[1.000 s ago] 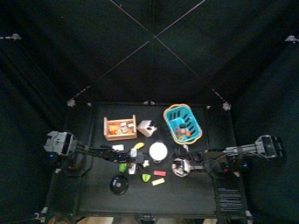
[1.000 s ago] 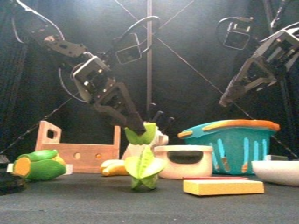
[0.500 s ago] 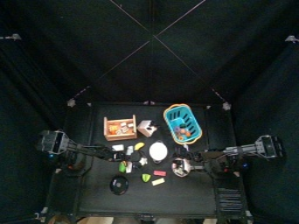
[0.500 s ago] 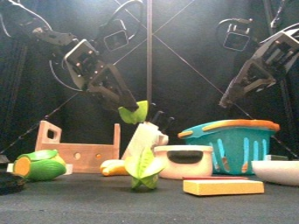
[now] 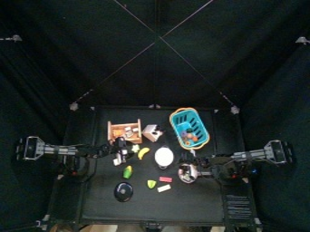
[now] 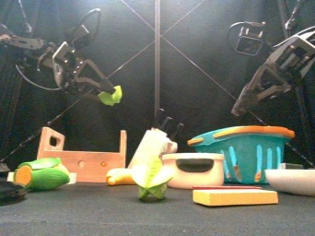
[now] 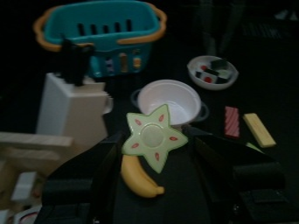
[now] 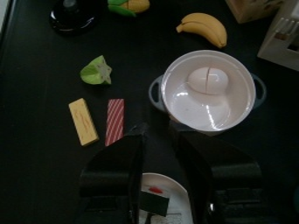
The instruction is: Place starfruit bottom in front of toolbox
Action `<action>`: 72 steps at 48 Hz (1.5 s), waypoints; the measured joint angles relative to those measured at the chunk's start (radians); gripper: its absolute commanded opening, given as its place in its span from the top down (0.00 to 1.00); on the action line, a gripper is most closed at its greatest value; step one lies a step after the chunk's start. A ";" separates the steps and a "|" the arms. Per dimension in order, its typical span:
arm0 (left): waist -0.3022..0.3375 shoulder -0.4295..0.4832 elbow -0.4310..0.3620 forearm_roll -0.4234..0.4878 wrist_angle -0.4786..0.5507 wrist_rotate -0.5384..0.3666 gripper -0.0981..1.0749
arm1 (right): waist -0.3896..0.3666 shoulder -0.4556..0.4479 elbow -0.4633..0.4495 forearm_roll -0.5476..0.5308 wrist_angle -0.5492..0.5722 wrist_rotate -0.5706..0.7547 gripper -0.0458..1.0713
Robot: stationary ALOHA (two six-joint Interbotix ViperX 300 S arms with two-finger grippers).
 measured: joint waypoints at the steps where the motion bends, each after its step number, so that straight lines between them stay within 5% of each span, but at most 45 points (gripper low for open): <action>1: 0.011 0.002 0.000 -0.002 -0.002 0.000 0.32 | 0.000 0.002 0.002 0.000 0.000 0.000 0.35; 14: 0.207 0.101 0.003 -0.038 0.000 -0.002 0.31 | -0.006 0.011 0.000 0.000 -0.002 0.000 0.35; 27: 0.235 0.170 -0.012 -0.049 0.002 -0.002 0.31 | -0.012 0.026 0.000 -0.002 -0.020 0.000 0.35; 32: 0.195 0.169 -0.005 -0.051 0.012 0.000 0.31 | -0.012 0.029 0.000 0.000 -0.020 0.000 0.35; 44: -0.029 0.201 0.008 -0.026 0.075 0.002 0.31 | -0.015 0.037 -0.006 0.000 -0.021 0.000 0.35; 58: -0.110 0.298 -0.002 -0.026 0.115 -0.002 0.31 | -0.018 0.052 -0.008 0.000 -0.023 0.000 0.35; 72: -0.179 0.268 -0.015 -0.035 0.179 -0.006 0.31 | -0.020 0.061 -0.015 0.000 -0.023 0.000 0.35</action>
